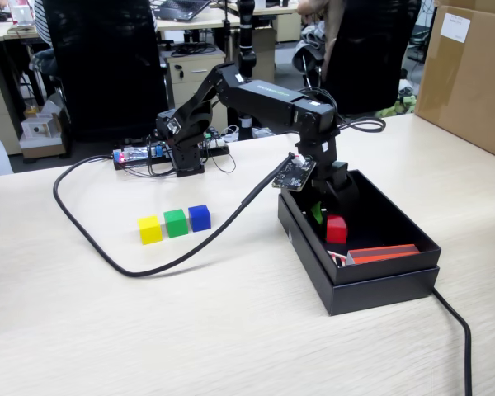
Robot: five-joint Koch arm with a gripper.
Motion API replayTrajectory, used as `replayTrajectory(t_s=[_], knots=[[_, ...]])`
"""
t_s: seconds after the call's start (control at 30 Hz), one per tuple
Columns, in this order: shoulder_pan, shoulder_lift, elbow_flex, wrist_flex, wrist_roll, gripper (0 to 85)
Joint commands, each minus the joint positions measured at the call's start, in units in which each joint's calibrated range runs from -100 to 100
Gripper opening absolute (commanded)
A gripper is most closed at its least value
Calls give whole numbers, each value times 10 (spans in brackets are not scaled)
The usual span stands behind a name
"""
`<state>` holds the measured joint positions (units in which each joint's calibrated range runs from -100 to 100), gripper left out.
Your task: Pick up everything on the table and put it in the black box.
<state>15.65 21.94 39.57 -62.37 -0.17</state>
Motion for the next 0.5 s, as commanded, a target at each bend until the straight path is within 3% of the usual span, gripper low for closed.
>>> replayTrajectory(t_s=[0.0,0.13,0.47], knots=[[-3,-104,59,-15,0,431],[-16,-217,57,-40,-7,441],[-118,-627,-237,-39,-88,495]])
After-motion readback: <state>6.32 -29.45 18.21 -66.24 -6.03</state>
